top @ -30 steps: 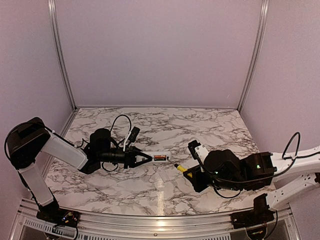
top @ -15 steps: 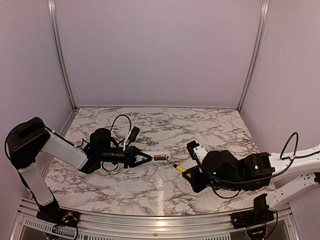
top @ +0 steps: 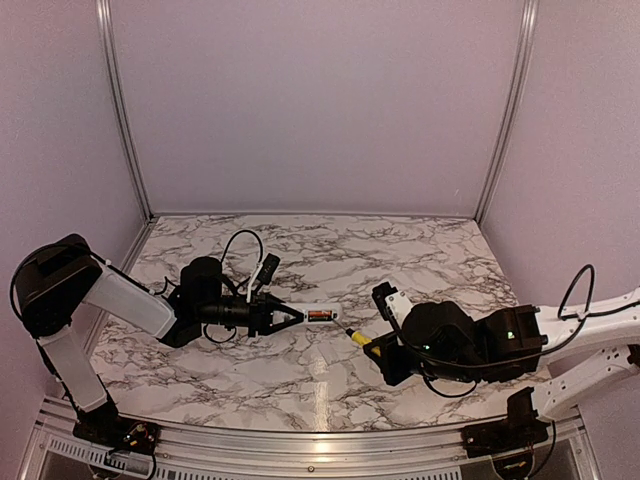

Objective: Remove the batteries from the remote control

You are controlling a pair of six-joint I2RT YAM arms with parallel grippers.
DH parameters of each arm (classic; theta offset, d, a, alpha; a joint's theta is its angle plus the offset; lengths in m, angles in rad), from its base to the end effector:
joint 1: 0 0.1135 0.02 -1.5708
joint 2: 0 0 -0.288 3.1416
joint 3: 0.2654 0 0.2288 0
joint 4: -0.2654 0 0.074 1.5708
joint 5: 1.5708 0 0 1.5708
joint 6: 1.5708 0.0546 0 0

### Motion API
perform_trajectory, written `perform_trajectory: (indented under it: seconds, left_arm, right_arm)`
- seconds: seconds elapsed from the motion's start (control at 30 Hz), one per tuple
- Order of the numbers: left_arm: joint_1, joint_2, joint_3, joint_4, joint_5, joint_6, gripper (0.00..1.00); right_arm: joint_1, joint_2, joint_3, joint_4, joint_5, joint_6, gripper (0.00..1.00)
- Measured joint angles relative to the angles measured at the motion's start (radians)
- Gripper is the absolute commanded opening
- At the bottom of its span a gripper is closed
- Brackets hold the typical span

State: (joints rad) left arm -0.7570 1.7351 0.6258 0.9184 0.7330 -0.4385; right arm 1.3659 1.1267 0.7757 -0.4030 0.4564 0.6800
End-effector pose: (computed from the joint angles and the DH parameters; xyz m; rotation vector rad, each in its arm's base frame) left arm 0.2160 -0.2543 0.2049 0.8852 1.7600 -1.4682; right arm 0.0671 0.2045 0.2698 -0.5519 2.2283 0.5675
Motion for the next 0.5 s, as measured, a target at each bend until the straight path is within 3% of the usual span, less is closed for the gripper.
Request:
perform_trajectory:
  seconds: [0.5]
  left_arm:
    - [0.003,0.002,0.0,-0.004,0.0,-0.001,0.0]
  right_arm:
    - [0.0,0.012,0.0,0.005,0.003,0.0,0.0]
